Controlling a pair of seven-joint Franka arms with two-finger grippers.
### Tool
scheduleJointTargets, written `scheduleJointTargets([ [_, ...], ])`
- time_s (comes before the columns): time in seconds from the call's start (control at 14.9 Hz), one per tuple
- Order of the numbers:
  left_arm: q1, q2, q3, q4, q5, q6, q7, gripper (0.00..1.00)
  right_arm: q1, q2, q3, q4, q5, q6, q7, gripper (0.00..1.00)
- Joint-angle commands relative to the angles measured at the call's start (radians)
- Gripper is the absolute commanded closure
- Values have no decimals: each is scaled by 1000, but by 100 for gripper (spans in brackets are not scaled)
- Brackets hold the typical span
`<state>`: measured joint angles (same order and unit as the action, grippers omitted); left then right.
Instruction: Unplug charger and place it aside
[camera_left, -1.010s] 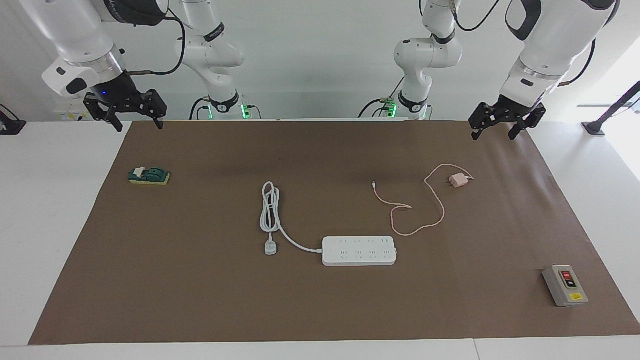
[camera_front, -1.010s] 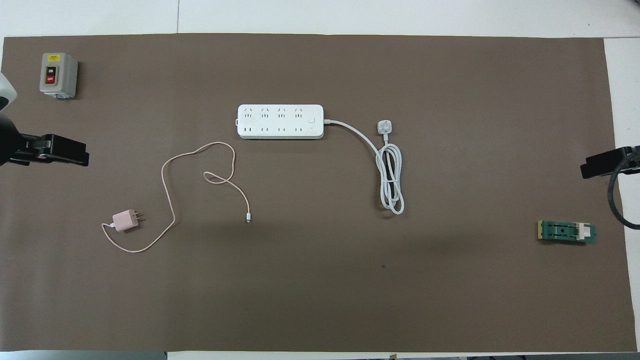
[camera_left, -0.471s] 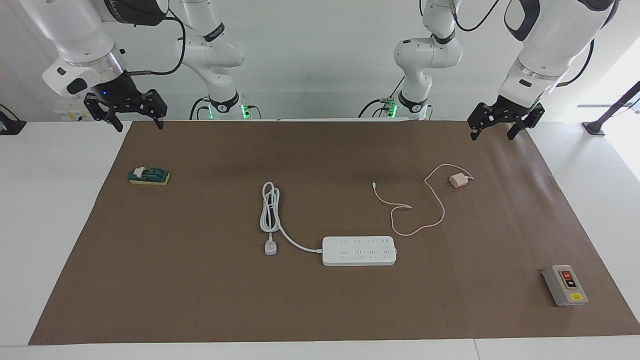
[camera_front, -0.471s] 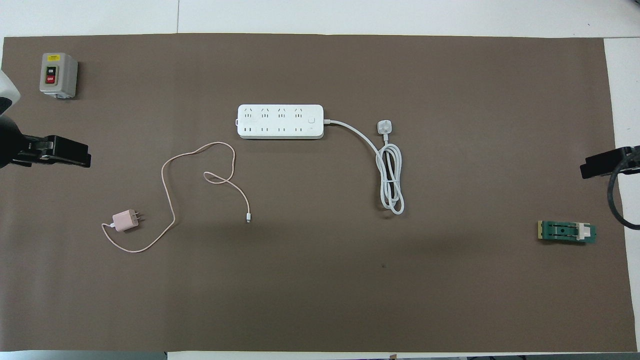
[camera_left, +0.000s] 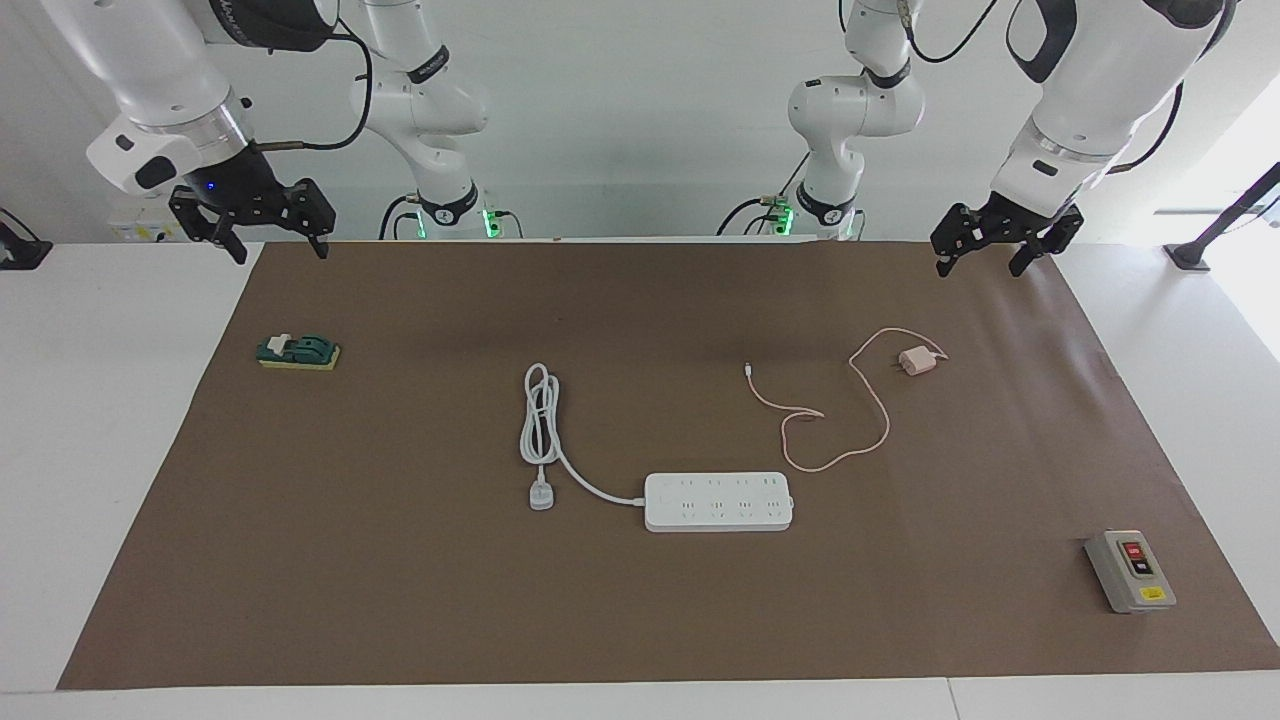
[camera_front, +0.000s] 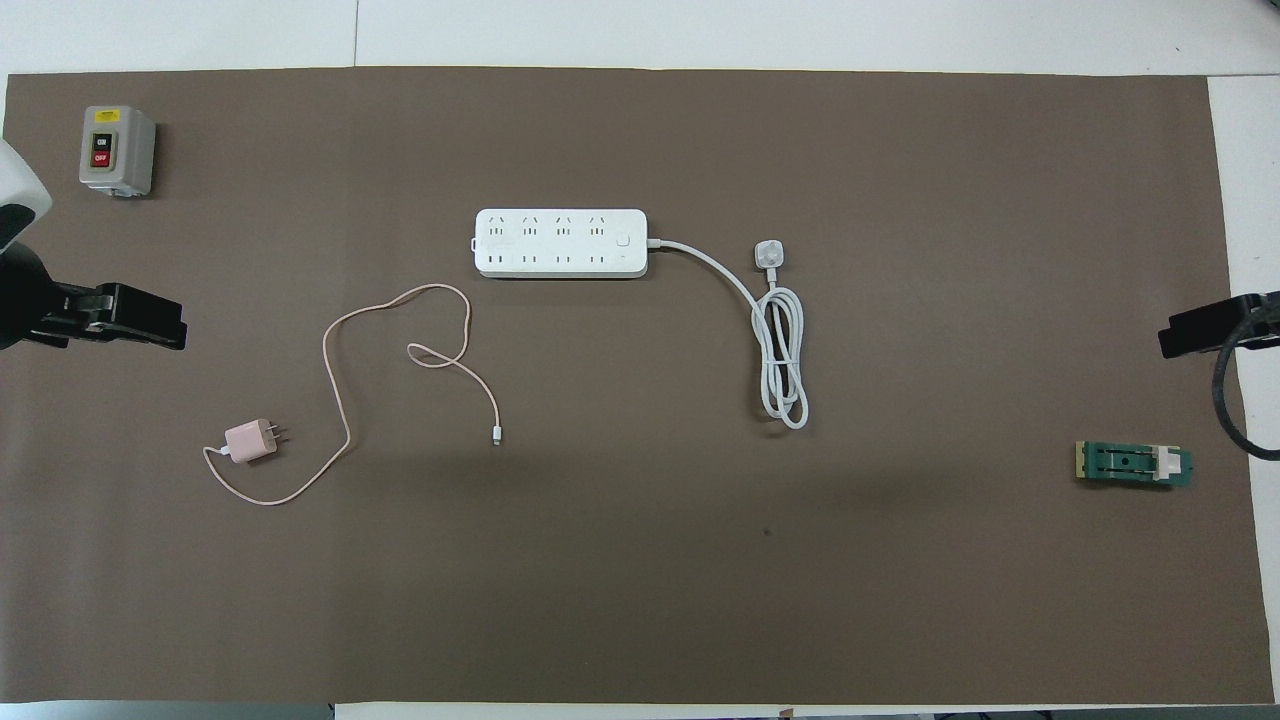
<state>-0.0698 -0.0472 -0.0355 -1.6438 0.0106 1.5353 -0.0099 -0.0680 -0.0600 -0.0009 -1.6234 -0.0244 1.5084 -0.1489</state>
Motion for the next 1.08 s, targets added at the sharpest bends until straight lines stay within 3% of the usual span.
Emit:
scheduleJointTargets([
  [0.0, -13, -19, 9, -14, -10, -29, -10, 0, -9, -17, 9, -15, 15, -8, 3, 0],
  [1.01, -13, -19, 9, -13, -24, -27, -48, 0, -7, -17, 10, -13, 15, -8, 3, 0],
])
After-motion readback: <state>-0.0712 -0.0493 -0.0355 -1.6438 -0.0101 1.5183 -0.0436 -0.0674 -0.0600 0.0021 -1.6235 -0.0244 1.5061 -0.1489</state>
